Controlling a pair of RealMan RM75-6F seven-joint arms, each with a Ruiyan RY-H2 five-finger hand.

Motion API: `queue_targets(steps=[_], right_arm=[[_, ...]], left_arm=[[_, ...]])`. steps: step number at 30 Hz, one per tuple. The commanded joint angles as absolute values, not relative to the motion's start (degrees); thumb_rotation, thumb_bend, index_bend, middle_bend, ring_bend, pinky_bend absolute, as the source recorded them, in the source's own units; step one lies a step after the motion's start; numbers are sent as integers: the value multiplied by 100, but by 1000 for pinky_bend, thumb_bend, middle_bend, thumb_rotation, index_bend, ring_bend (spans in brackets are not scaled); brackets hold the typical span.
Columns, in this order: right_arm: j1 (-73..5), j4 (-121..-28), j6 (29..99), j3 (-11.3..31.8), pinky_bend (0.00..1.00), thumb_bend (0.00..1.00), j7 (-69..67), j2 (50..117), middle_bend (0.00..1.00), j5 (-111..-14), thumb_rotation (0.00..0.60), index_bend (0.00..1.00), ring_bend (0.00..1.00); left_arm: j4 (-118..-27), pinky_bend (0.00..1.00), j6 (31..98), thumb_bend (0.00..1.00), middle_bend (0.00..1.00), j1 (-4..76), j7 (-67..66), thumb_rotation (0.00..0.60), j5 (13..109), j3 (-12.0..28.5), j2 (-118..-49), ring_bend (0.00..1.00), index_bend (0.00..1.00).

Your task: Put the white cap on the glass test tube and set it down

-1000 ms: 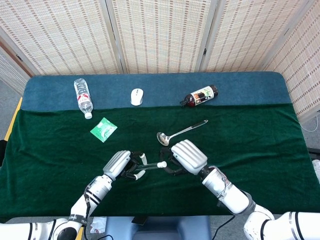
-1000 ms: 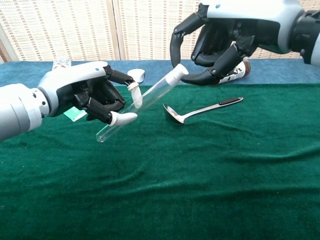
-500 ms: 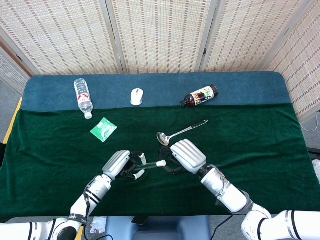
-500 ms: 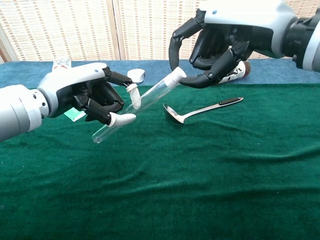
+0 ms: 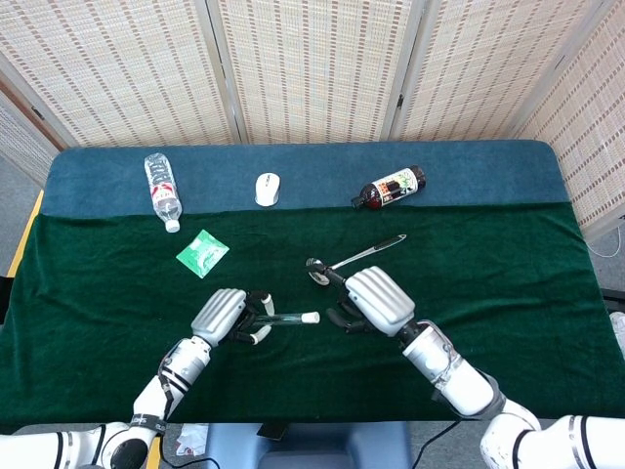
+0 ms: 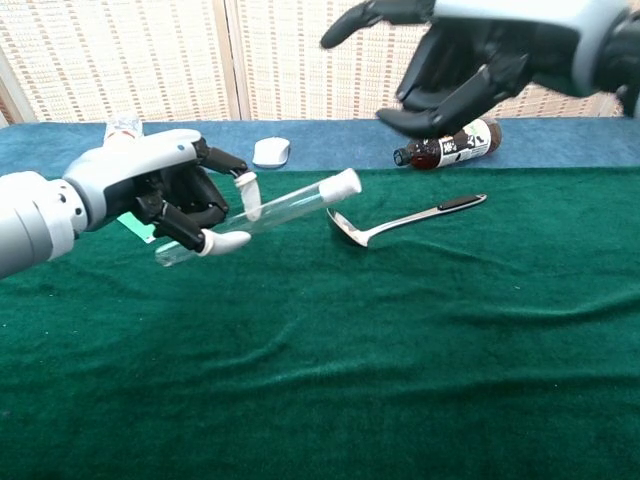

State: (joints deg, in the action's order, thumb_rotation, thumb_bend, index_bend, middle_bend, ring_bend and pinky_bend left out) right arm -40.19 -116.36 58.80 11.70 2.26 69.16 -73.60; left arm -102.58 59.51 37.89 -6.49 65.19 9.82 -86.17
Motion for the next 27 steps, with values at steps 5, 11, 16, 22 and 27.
queue_targets(steps=[5,11,16,22,27], right_arm=[[-3537,-11721,6323,1135,1000,513,-181,6211,959,-7626,600,138,1000],[-3210,-11551,6515,998,1000,513,-421,5876,959,-7752,600,137,1000],[-3052,-11354,6554,900,1000,513,-504,5841,959,-7731,600,138,1000],[-2925,-11141,6578,851,1000,512,-634,5870,959,-7716,600,137,1000],[-2853,-11013,6573,854,1000,512,-759,5873,959,-7684,600,137,1000]], left_arm=[[-9554,869,6286,522,945,3839,-2171,600,6424,651,-8792,911,760],[-9015,868,6324,521,945,3893,-2903,600,6160,552,-9278,910,736],[-8756,868,6258,521,945,3954,-3178,600,5999,561,-9563,908,705],[-8571,868,6203,521,945,4011,-3483,600,5819,578,-9770,900,606],[-8629,868,6146,521,945,4029,-3735,600,5591,573,-9754,893,468]])
